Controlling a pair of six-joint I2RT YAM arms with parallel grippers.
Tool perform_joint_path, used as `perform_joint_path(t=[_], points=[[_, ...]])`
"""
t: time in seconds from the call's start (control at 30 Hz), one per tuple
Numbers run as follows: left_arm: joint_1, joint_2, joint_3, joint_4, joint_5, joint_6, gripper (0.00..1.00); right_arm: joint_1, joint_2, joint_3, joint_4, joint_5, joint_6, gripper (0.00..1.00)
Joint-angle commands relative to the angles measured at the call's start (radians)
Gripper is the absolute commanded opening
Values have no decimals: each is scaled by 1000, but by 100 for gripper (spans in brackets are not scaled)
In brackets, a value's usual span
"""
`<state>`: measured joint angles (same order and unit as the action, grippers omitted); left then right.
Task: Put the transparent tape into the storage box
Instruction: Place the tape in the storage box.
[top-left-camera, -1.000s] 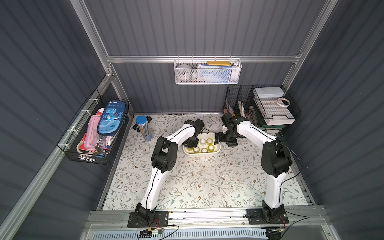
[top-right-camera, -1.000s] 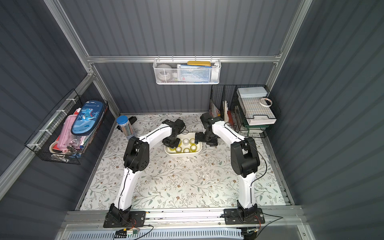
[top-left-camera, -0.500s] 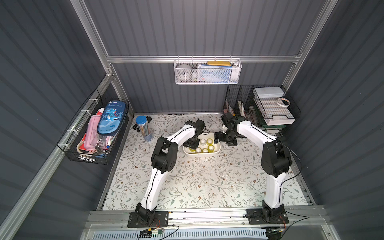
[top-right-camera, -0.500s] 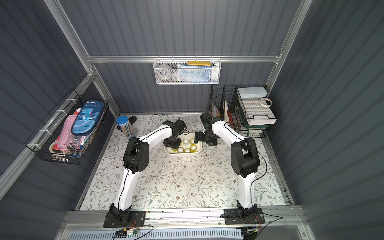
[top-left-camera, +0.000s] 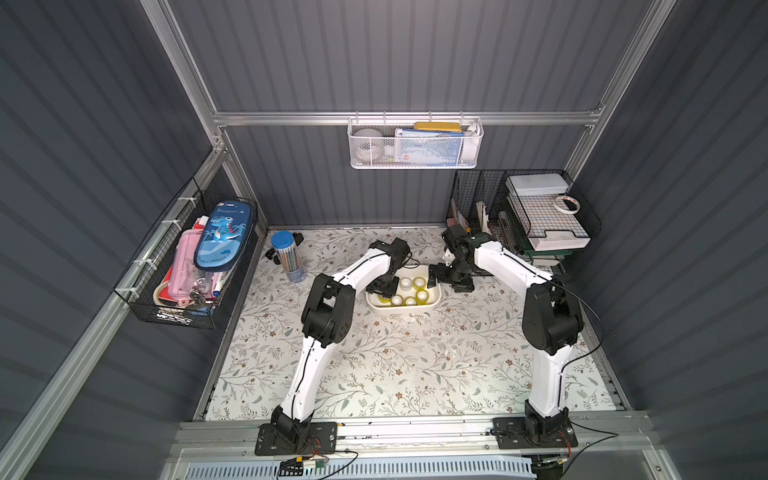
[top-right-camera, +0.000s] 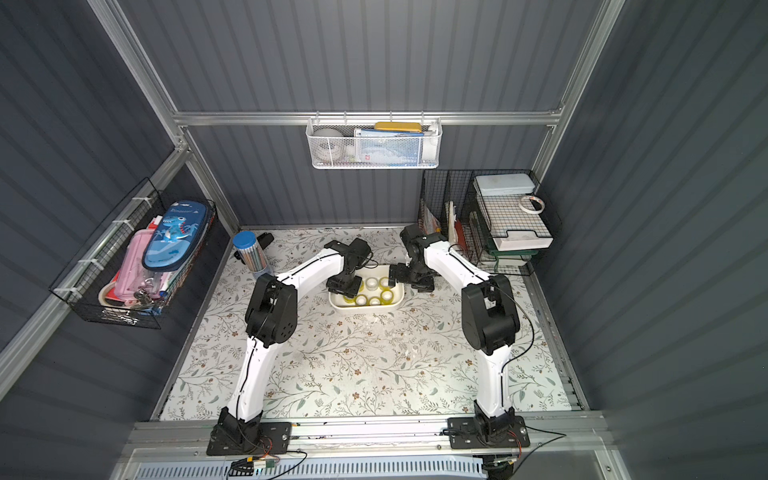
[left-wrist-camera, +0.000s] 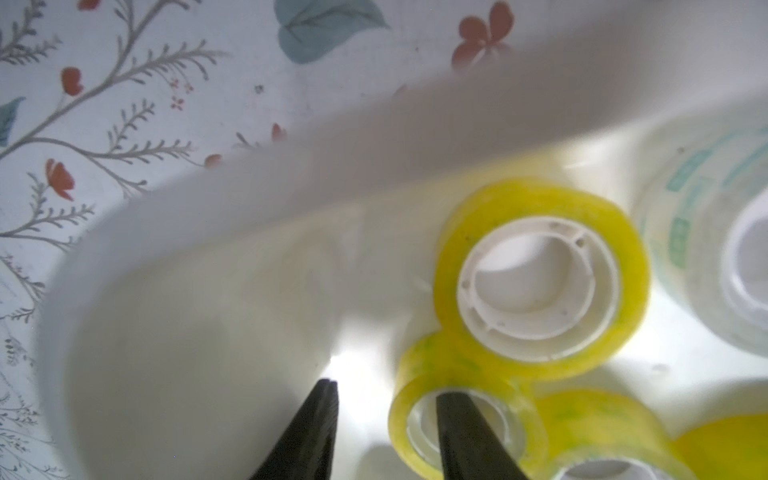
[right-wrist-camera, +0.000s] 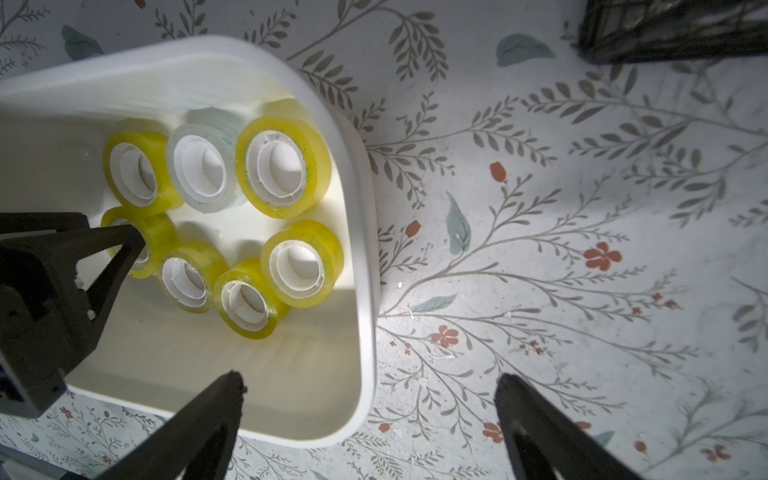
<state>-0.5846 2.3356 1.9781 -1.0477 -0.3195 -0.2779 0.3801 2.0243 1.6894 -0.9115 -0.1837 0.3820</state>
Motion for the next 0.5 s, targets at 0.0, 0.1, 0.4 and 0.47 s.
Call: perform_joint_path(t=[0.0, 0.1, 0.4, 0.47], points=[[-1, -80, -23, -14, -24, -24, 46, -4, -17, -1, 0, -8, 2, 99], [-1, -99, -31, -9, -29, -37, 51, -3, -21, 1, 4, -7, 1, 99], [0, -262, -125, 104, -53, -37, 70, -3, -58, 17, -2, 52, -15, 99], [1, -323, -167, 152, -64, -33, 82, -3, -70, 29, -11, 87, -22, 99]])
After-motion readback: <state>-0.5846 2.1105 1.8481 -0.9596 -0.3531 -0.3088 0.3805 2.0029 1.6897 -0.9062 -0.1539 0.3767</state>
